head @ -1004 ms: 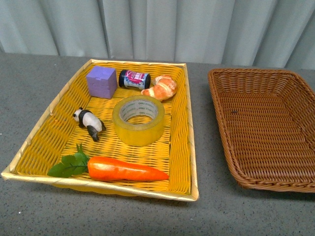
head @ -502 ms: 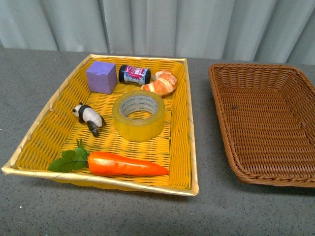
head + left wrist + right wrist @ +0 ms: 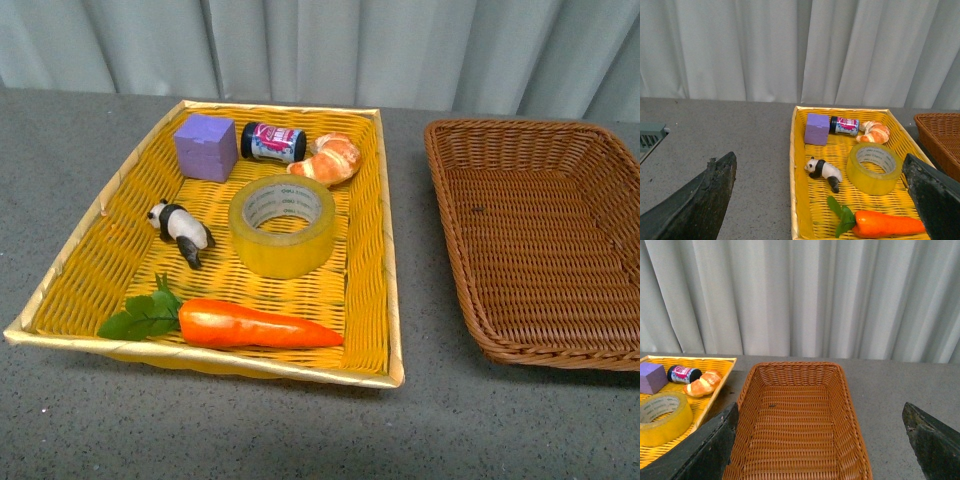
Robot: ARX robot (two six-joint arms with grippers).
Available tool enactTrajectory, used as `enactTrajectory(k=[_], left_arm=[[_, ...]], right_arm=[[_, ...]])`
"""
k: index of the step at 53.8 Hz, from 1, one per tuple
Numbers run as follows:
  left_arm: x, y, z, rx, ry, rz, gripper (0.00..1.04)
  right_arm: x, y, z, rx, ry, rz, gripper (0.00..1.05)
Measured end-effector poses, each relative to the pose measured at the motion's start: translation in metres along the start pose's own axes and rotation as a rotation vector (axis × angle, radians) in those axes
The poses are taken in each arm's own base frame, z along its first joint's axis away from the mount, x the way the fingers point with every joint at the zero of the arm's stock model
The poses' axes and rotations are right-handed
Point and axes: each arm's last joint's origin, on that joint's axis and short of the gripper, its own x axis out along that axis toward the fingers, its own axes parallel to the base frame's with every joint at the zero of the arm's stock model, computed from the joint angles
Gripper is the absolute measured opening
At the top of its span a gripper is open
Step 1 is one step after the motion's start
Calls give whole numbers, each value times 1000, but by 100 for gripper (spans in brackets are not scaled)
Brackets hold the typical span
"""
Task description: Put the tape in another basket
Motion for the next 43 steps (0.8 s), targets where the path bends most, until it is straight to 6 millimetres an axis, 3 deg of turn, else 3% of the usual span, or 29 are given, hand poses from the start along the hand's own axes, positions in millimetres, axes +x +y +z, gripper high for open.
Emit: enactTrajectory(k=[43], left_arm=[[0,0,0,0,0,0,98]], right_arm=[[0,0,0,0,0,0,96]])
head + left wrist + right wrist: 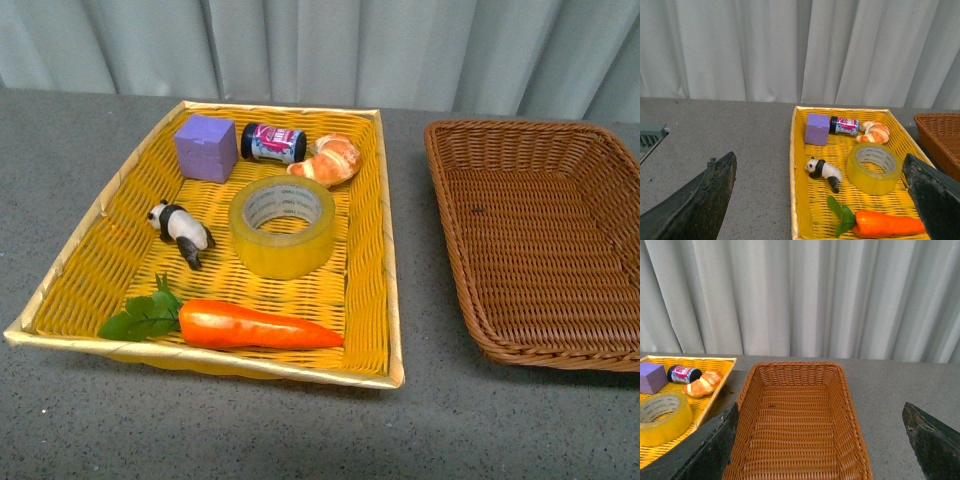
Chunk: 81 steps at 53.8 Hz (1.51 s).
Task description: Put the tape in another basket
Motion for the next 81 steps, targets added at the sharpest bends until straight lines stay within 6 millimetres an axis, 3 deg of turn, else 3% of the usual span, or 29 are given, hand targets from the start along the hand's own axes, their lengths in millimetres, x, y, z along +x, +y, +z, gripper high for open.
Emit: enactTrajectory(k=[33,39,47,54,67,81], left_arm=[[0,0,0,0,1,6,98],[9,1,-2,-122,151,150,98],[40,3,14,-226,174,131,98],[90,0,25,-238,225,90,98],[165,-29,-2,-185,387,54,98],[211,-56,-33,-161,566,19,98]], right_arm=[[0,0,0,0,0,0,96],[0,0,0,0,0,-1,96],[0,0,0,0,1,0,96],[0,0,0,0,1,0,96],[0,0,0,0,1,0,96],[0,0,0,0,1,0,96]])
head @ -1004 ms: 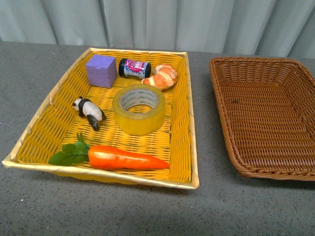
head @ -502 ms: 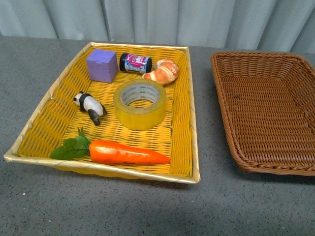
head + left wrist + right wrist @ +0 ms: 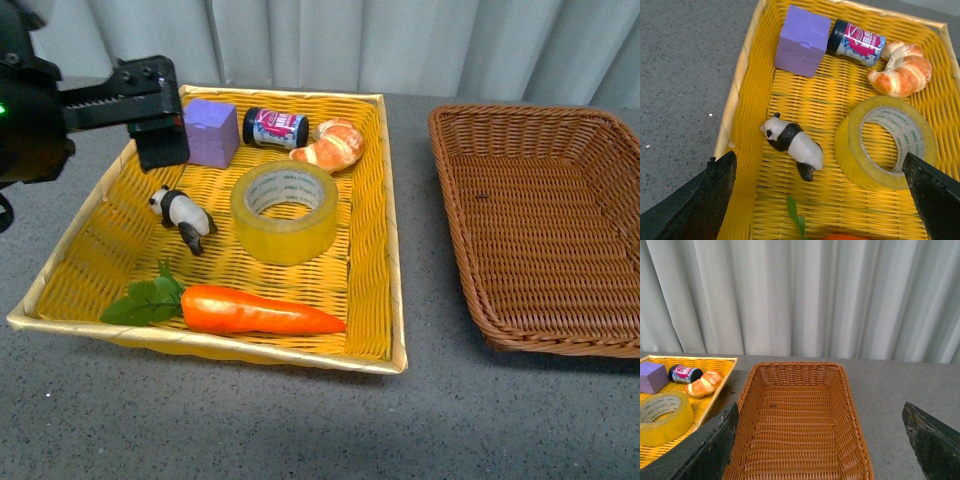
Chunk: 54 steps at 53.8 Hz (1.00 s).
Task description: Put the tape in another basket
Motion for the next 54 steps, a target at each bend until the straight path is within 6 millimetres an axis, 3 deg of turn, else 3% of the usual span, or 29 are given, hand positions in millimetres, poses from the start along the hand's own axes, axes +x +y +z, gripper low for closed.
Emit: enactTrajectory(k=[11,23,38,54], left_arm=[[35,-24,-1,104,130,-46,98],[58,-38,9,159,158,-91,98],[79,-45,3,271,226,-111,98],[89,-54,6,360,251,-133,98]], right_arm=[[0,0,0,0,0,0,96],[0,0,0,0,0,0,96],[0,0,0,0,0,0,96],[0,0,0,0,0,0,96]])
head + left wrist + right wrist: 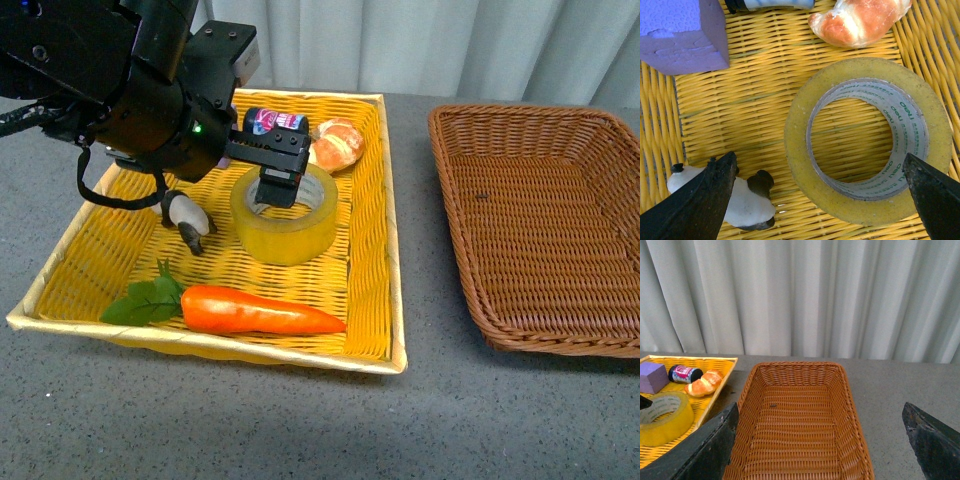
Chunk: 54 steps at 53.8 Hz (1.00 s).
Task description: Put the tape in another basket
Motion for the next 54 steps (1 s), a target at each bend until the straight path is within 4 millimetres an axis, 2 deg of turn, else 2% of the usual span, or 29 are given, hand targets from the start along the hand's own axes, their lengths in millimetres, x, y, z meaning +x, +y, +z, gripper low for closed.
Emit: enactTrajectory(k=[37,41,54], left_arm=[[30,0,-4,18,61,7,98],[31,0,-5,19,61,9,90],[36,1,-6,13,67,35,53]], right_arm=[[0,0,0,0,0,0,96],[0,0,0,0,0,0,96],[0,0,0,0,0,0,96]])
